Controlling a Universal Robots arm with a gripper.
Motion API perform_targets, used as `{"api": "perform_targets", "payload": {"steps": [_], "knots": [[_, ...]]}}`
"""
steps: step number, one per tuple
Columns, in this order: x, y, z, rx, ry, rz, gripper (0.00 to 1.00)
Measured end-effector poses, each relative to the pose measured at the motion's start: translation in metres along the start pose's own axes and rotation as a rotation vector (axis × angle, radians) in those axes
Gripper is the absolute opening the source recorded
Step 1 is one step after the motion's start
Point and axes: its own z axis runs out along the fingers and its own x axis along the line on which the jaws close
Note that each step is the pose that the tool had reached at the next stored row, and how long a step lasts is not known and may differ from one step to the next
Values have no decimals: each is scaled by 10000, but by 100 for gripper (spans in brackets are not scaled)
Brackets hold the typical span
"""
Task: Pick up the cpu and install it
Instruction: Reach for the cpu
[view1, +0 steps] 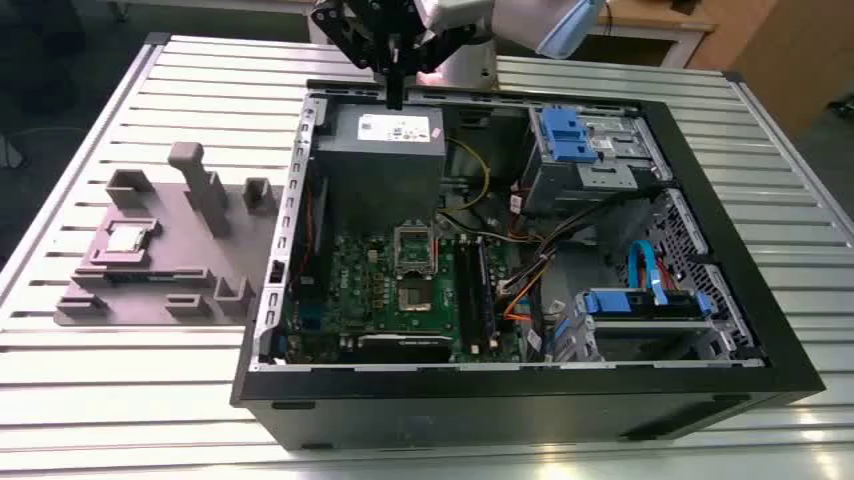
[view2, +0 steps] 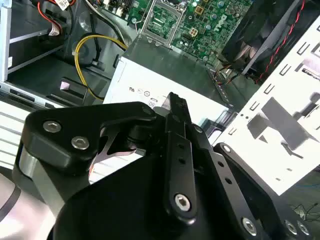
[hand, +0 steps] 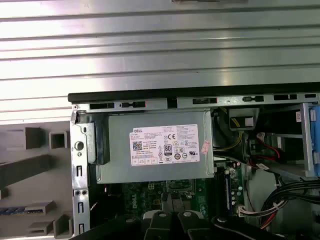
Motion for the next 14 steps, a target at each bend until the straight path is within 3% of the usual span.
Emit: {"api": "perform_targets", "payload": {"steps": [14], "knots": [[42, -3, -1, 1, 1, 0, 10]]}}
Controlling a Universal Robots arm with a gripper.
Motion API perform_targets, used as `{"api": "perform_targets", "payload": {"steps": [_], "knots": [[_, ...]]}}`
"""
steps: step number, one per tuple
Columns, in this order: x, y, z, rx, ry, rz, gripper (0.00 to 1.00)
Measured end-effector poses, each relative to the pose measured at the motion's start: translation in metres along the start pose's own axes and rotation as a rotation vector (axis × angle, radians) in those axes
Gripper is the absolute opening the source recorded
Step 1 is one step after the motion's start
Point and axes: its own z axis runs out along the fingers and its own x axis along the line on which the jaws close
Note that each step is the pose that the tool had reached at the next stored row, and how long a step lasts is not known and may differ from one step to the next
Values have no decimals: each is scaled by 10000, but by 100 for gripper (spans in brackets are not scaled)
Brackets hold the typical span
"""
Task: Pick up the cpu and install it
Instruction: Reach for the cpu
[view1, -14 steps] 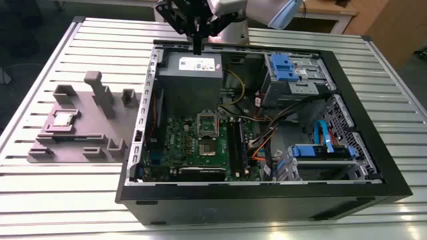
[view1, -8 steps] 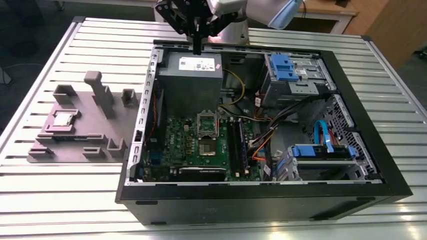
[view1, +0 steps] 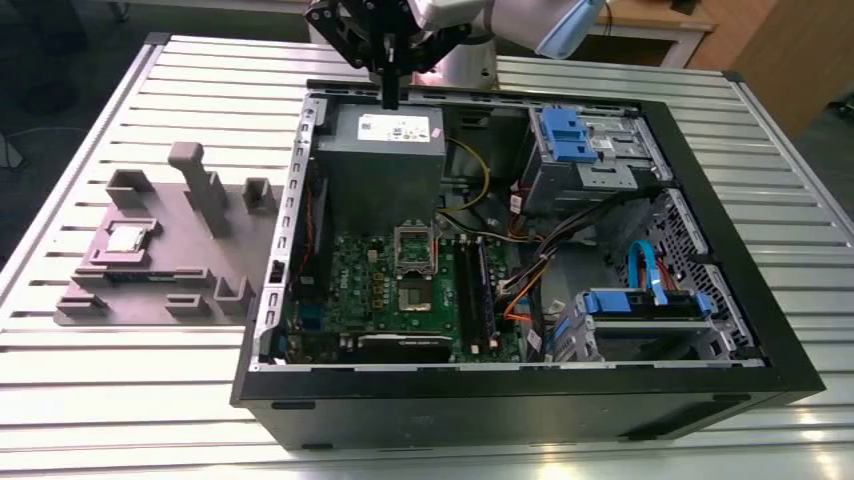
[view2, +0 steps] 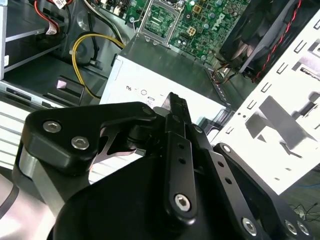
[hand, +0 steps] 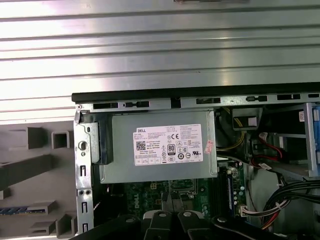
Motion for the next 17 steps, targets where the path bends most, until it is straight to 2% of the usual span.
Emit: {"api": "perform_targets", "payload": {"steps": [17], "knots": [[56, -4, 0, -1, 0, 0, 10]]}}
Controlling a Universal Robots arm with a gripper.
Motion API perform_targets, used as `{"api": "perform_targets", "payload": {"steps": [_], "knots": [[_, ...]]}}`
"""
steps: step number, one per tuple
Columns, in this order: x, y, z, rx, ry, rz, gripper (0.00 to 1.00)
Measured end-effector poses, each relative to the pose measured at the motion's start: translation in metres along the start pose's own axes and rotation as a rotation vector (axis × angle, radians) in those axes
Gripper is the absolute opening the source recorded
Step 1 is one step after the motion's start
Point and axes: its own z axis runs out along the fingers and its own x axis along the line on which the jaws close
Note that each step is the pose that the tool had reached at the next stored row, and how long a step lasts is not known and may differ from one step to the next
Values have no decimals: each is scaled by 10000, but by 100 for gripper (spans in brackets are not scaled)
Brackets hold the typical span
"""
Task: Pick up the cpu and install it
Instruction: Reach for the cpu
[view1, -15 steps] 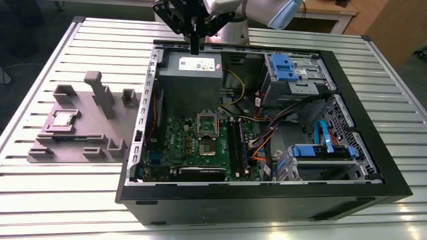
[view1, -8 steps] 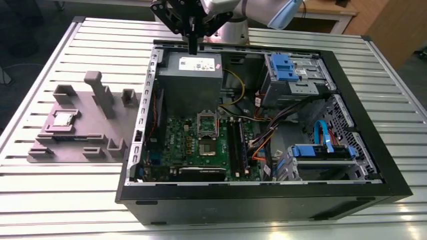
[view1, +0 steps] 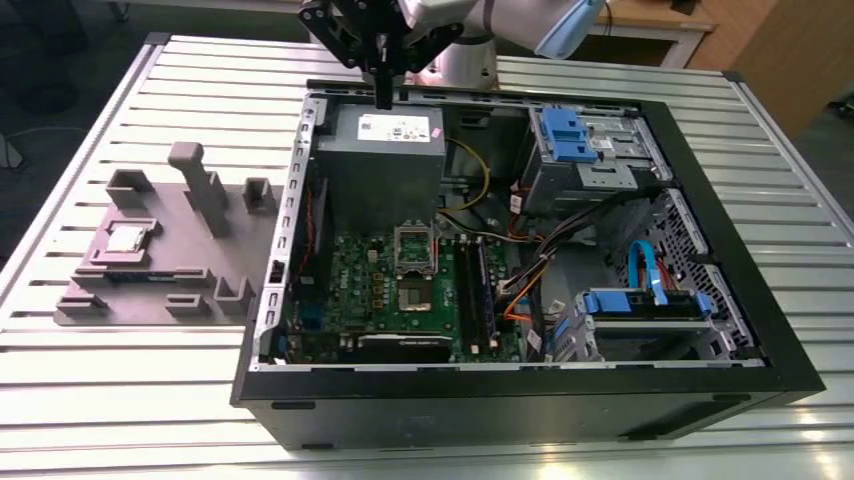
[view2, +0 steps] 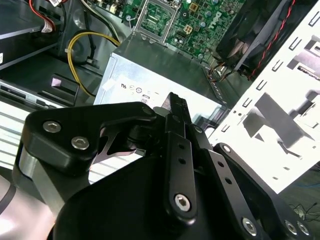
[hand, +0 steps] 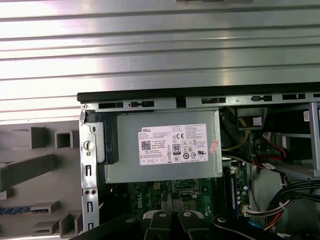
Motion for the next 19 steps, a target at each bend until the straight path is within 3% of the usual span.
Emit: {"api": "perform_targets", "payload": {"steps": [19], "knots": [[79, -6, -2, 0, 0, 0, 10]]}}
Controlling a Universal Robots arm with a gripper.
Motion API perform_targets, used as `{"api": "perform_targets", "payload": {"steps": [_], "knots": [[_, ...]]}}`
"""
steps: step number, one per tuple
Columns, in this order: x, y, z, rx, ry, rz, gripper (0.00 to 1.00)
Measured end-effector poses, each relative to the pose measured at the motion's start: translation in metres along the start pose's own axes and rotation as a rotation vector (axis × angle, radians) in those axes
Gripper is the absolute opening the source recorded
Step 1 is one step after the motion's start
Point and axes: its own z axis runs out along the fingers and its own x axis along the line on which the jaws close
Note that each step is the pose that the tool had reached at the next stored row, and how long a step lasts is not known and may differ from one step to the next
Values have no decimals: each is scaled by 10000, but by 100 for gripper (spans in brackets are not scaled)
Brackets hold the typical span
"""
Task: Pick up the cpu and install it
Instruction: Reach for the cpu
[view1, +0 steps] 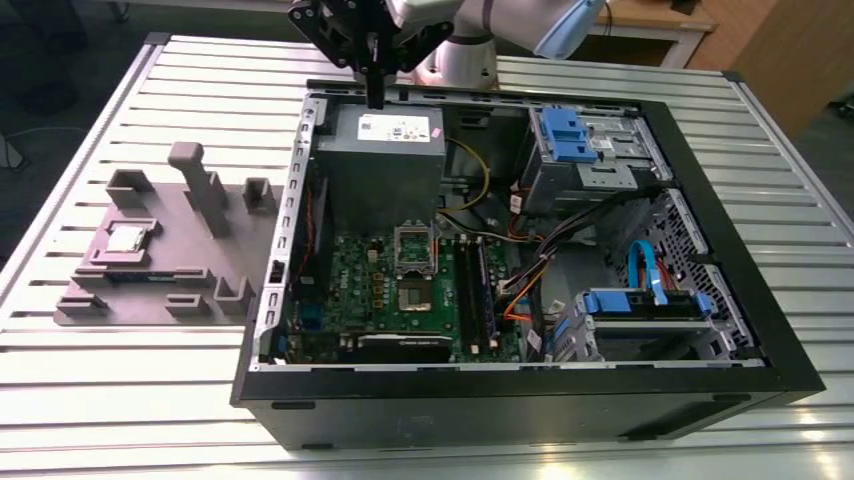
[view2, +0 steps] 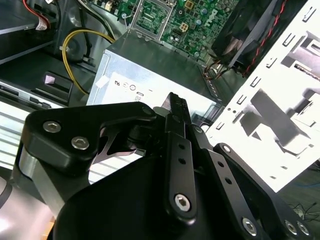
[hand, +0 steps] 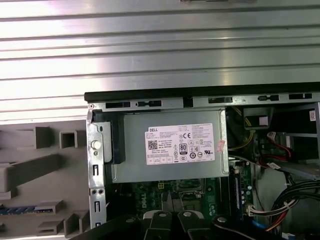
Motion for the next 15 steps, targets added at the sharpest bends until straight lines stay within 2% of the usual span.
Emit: {"api": "perform_targets", "payload": {"steps": [15], "knots": [[117, -9, -1, 0, 1, 0, 10]]}}
